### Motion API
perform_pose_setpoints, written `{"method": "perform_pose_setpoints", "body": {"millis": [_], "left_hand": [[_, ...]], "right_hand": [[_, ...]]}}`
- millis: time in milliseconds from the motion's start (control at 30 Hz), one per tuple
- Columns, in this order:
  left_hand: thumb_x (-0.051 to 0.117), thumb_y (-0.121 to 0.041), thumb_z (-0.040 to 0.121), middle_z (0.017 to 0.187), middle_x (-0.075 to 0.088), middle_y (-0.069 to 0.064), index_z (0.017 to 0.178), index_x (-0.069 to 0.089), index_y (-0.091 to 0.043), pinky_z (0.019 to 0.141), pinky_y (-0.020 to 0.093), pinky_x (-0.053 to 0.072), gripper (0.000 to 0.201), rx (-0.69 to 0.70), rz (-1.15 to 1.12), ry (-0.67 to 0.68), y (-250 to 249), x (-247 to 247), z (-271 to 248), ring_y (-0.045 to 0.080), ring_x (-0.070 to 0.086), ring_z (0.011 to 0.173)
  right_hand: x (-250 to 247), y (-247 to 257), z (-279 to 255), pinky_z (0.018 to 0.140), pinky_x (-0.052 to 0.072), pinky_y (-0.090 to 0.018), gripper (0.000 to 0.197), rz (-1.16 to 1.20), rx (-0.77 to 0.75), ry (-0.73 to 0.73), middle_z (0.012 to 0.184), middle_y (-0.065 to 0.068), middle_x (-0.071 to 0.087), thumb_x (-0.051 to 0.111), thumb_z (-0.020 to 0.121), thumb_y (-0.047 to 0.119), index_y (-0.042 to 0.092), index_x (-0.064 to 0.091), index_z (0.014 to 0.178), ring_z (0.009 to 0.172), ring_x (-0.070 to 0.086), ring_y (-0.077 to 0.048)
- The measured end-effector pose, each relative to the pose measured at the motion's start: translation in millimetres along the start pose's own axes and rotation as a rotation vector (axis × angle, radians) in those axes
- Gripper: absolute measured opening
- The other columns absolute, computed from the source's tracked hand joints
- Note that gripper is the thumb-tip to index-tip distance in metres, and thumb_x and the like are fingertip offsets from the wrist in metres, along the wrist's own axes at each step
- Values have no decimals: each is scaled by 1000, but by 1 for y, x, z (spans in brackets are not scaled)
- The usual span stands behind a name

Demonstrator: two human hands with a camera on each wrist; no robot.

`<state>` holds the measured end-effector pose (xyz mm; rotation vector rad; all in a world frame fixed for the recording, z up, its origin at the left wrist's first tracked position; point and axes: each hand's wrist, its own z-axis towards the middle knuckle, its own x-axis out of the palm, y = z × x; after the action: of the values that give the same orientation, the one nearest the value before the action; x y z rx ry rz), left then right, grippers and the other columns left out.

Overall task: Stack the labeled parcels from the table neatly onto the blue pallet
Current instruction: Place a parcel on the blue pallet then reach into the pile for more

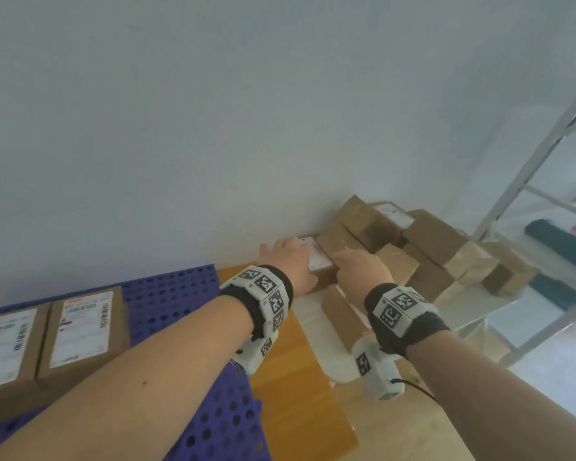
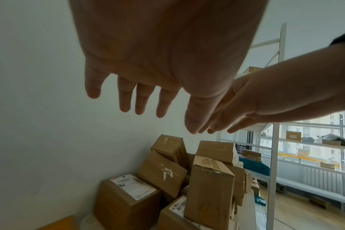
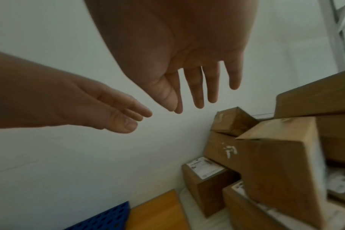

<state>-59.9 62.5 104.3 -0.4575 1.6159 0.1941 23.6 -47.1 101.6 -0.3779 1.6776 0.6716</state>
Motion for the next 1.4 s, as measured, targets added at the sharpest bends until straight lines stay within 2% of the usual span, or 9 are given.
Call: {"method": "perform_pose_setpoints", "body": {"millis": [100,267,433,633,733,1000,1133,1233,1400], "left_hand": [[48,-44,91,152,24,6,143,31,-22,110,50,21,59,5,19,0,-50,10,32,28,24,139],[48,-43,91,152,24,6,142,32,-20,110,49,23,58,30,29,1,-128,26,81,26,23,140],[48,-43,90,152,24,7,143,31,-22,111,50,22,60,17,76,23,-172,33,111,26,22,140],[52,-42,90,156,15,6,146,25,-28,112,54,21,64,37,65,79,-187,39,139,28,15,143],[54,-40,89,155,16,7,146,23,-31,111,53,26,65,36,40,119,-189,47,154,30,16,142],[66,-52,77,157,6,5,149,7,-28,111,57,24,96,-91,36,247,-185,72,179,33,6,144],[69,-50,75,155,12,13,149,-7,-29,107,55,33,108,-131,-32,310,-178,72,184,36,20,141],[70,-49,75,150,23,16,150,-6,-27,104,48,39,109,-147,-89,312,-172,68,186,36,35,133],[69,-50,75,151,24,18,151,0,-23,102,40,42,106,-174,-180,297,-160,60,183,32,43,129]], "right_hand": [[-12,-61,10,100,43,-42,39,-1,13,4,127,-5,56,48,87,18,26,55,123,117,51,-28],[-26,-154,33,108,34,-41,56,26,19,8,143,-4,43,43,87,14,30,39,141,130,39,-27],[-29,-202,57,112,29,-43,58,24,12,24,142,-7,41,41,86,11,27,36,142,133,33,-30],[-21,-221,83,112,29,-46,64,120,-11,-2,140,-6,44,42,86,10,30,28,146,132,35,-30],[-16,-229,90,109,34,-41,59,160,-14,27,137,-7,47,41,89,12,28,30,145,129,40,-29],[-13,-245,102,102,40,-37,53,239,23,54,136,-6,50,40,92,14,28,36,143,125,46,-28],[-9,-236,107,101,40,-36,54,235,2,102,134,-6,52,42,91,13,29,36,142,123,48,-27],[-10,-230,108,98,41,-35,54,232,14,115,131,-6,53,42,90,12,27,37,142,120,50,-26],[-14,-223,110,90,46,-32,57,261,24,122,130,-7,55,43,91,13,27,31,144,114,55,-26]]}}
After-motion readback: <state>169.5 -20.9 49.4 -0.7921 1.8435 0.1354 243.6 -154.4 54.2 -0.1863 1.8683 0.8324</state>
